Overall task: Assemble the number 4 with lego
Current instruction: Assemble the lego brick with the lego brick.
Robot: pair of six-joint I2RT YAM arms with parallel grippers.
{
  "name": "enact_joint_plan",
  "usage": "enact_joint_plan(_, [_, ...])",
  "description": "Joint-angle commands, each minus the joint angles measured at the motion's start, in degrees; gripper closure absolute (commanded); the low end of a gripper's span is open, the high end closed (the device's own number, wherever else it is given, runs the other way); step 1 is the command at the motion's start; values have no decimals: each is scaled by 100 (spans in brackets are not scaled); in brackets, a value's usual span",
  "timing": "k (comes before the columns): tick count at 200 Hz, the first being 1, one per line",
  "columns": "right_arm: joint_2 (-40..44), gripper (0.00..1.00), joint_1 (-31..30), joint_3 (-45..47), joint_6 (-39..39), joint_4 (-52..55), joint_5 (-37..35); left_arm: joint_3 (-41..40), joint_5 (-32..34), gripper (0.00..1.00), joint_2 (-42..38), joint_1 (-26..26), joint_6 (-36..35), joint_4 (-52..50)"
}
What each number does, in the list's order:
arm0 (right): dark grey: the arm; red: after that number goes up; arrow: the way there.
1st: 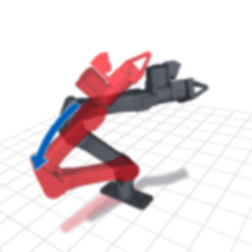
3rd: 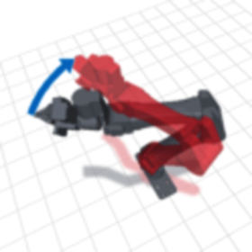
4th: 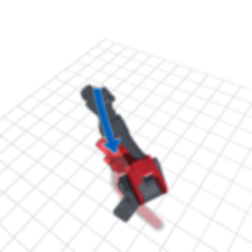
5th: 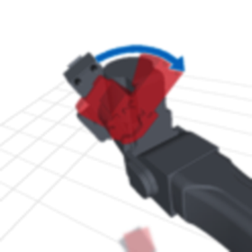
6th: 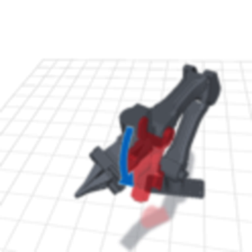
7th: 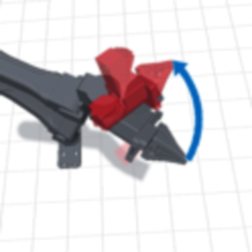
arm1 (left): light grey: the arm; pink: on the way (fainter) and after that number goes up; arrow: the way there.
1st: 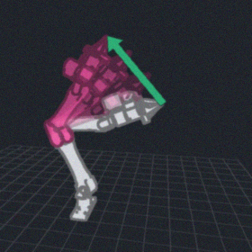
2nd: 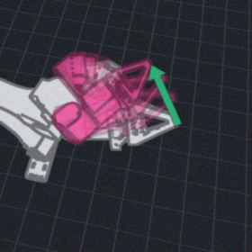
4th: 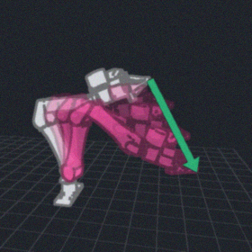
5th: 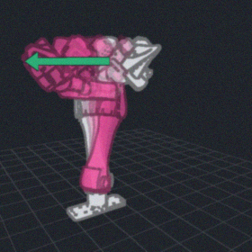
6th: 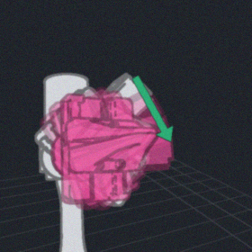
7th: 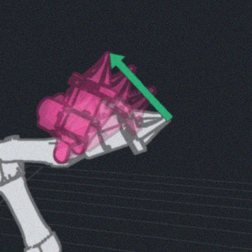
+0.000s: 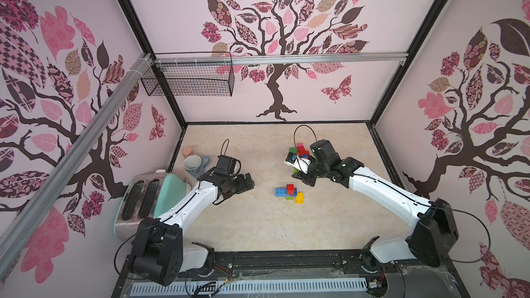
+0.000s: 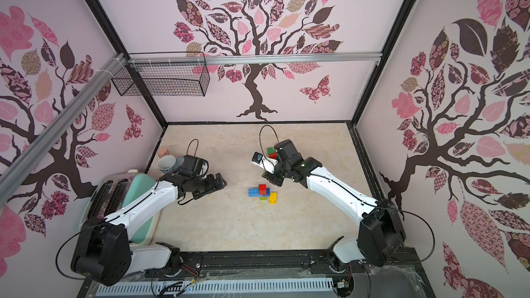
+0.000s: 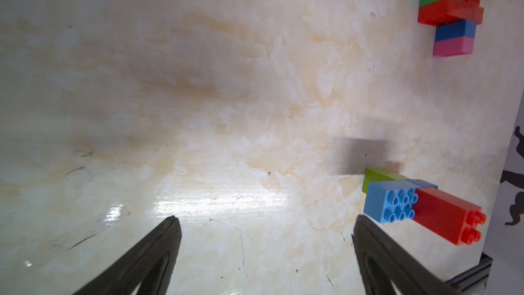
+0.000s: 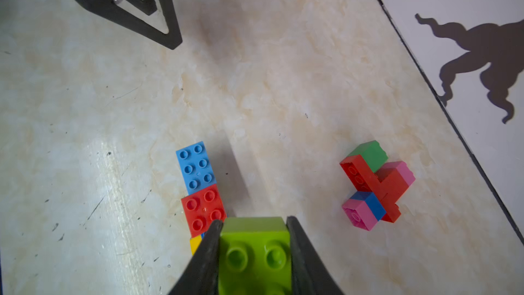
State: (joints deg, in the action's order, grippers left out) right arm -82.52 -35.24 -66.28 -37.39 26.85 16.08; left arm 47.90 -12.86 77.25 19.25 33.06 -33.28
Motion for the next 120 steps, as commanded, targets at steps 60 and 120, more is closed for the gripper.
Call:
enact_joint_plan(60, [-865, 100, -99, -610, -1385, 1232, 614, 747, -569, 2, 1226, 374, -56, 423])
enact_joint_plan(120, [-1318, 100, -104, -939, -1604, 1445, 567, 748, -595, 2, 1418, 466, -55, 478])
